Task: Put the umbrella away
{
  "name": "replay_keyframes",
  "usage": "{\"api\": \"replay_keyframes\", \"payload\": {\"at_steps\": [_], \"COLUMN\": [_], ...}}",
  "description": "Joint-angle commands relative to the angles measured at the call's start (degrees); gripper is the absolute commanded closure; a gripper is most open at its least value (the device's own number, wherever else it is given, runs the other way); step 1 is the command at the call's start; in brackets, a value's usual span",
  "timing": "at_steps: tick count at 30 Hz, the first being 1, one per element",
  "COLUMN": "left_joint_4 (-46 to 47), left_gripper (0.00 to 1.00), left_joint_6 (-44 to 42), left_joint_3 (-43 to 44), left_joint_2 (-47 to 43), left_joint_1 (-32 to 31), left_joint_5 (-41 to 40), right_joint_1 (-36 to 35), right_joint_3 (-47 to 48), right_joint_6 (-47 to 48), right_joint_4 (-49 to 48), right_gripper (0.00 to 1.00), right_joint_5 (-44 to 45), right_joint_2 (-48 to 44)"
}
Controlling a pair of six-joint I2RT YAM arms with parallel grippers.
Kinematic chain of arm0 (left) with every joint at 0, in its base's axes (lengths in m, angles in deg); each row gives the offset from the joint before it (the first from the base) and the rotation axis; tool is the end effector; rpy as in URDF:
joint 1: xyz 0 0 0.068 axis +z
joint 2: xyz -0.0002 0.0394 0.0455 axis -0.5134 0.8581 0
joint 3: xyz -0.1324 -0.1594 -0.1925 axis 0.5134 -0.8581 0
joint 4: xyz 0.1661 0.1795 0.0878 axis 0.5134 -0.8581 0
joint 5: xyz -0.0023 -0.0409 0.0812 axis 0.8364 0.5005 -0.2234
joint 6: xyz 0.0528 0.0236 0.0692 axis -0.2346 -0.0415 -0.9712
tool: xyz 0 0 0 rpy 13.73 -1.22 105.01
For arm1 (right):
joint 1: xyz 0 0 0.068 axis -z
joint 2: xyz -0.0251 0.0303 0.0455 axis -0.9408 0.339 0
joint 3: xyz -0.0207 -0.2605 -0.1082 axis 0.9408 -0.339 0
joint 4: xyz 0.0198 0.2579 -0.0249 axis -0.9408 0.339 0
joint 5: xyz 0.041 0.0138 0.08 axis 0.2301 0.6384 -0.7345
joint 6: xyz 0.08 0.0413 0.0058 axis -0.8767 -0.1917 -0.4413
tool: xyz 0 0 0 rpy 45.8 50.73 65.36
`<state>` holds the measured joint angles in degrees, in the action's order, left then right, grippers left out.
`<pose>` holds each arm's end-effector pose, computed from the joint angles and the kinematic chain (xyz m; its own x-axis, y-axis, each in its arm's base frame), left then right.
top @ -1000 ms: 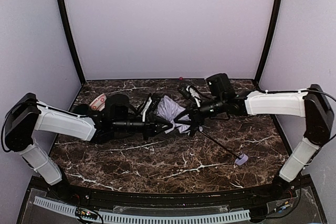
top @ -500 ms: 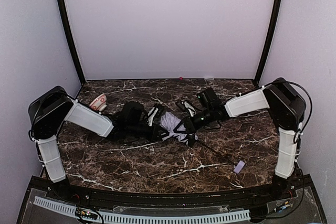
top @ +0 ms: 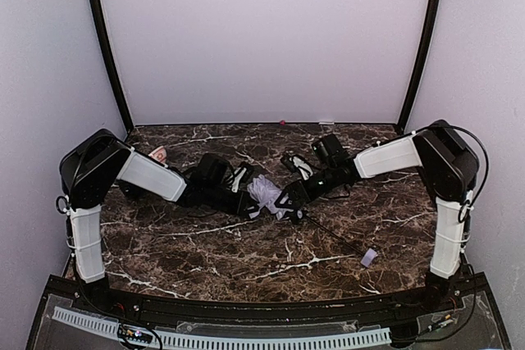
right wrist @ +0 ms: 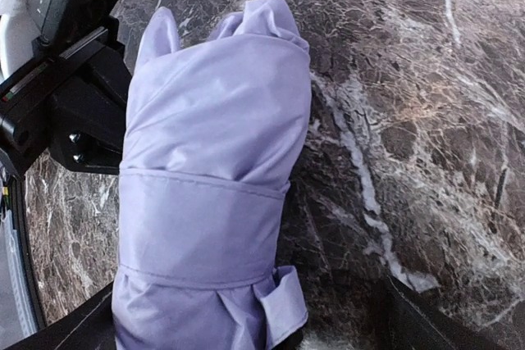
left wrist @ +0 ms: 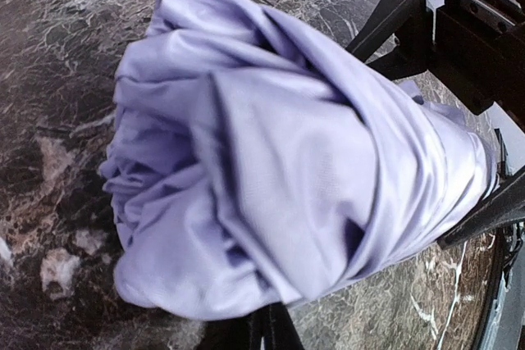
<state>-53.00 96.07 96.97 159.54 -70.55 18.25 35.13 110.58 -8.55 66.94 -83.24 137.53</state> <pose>0.3169 -0.3039 0.1022 -0.7450 0.1846 -0.6410 0.5939 0.6211 -0.5115 0.3282 0.2850 0.1185 -0.6875 -0.4140 -0.5966 -0.7183 0.5089 0.4745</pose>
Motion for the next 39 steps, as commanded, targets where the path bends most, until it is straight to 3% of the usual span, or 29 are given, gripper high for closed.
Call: {"api": "replay_keyframes", "payload": {"at_steps": [1,5,10,16,20,27,31,35,37,39], "left_joint_4": [-5.96,-5.58,-5.32,-4.98,-5.04,-4.82,-4.44,-4.37,-3.95,-3.27], "left_gripper": [1.0,1.0,1.0,1.0,1.0,1.0,1.0,1.0,1.0,1.0], "left_joint_6": [-1.01,-1.02,-1.27,-1.58,-1.66,-1.74,-1.74,-1.83,-1.92,-1.92], "left_joint_3": [-0.01,-0.11,-0.26,-0.36,-0.43,-0.57,-0.97,-1.14,-1.42,-1.9], "left_joint_2": [0.95,0.95,0.78,0.52,0.42,0.33,0.07,-0.09,-0.23,-0.72], "left_joint_1": [0.37,0.37,0.37,0.35,0.37,0.33,0.33,0.33,0.33,0.37], "left_joint_5": [0.29,0.62,1.18,1.63,1.63,1.85,1.85,2.08,2.33,2.43], "right_joint_1": [0.44,-3.45,-9.91,-15.52,-16.06,-16.1,-15.99,-15.82,-15.33,-14.63], "right_joint_3": [-1.33,-1.41,-7.08,-3.61,-2.14,0.84,1.09,0.62,0.55,0.42], "right_joint_6": [2.36,6.09,9.35,10.26,10.04,10.31,10.47,10.06,9.6,9.28], "right_joint_4": [1.91,2.52,1.94,6.59,8.62,9.74,9.5,8.55,8.19,7.7], "right_gripper": [0.0,0.0,0.0,0.0,0.01,0.13,0.28,0.56,0.75,0.84], "right_joint_5": [5.34,11.2,26.35,42.31,43.02,44.34,44.28,42.97,41.22,39.29], "right_joint_2": [-4.89,-9.35,-14.64,-10.75,-7.42,-2.7,-0.54,-0.61,-0.91,-1.36]}}
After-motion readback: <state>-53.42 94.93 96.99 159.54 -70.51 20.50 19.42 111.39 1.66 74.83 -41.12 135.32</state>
